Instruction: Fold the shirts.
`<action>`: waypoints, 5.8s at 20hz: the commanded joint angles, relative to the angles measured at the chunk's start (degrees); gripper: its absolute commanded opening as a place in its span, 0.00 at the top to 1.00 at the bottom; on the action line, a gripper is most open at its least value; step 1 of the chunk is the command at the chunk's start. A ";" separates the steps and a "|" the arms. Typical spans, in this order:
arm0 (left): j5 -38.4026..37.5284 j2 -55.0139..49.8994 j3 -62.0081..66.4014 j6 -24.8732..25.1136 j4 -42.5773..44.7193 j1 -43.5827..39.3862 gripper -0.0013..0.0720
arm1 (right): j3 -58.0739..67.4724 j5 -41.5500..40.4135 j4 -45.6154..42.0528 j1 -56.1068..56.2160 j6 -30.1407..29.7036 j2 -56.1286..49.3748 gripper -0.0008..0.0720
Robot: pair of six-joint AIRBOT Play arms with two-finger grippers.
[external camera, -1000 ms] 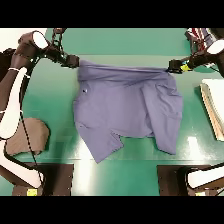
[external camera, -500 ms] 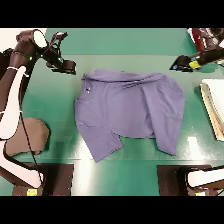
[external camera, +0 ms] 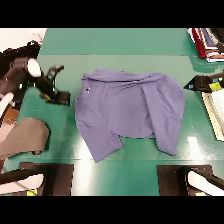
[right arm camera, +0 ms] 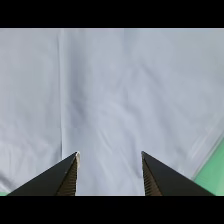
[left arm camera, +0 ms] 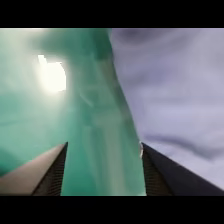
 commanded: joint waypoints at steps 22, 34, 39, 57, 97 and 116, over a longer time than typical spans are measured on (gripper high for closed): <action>22.58 12.94 -29.79 5.84 -28.39 0.00 0.95 | -14.99 12.17 -15.93 -2.23 3.26 14.34 0.36; 21.70 12.94 -25.46 7.34 -28.41 0.00 0.95 | -45.46 8.44 -6.21 -5.57 3.30 14.32 0.23; 20.94 12.94 -25.46 7.37 -28.41 0.00 0.95 | -46.84 5.22 -6.58 0.76 4.90 14.34 0.29; 15.21 18.97 -16.39 7.78 -20.85 0.02 0.95 | -38.10 6.10 -5.99 8.55 6.10 18.53 0.97; 25.53 -17.99 27.26 1.09 -7.08 0.02 0.95 | 31.80 -2.49 -6.05 -0.26 7.13 -34.01 0.97; 5.97 -17.27 13.90 4.35 1.84 0.02 0.95 | -1.99 -9.46 -11.98 0.17 3.04 -15.47 0.97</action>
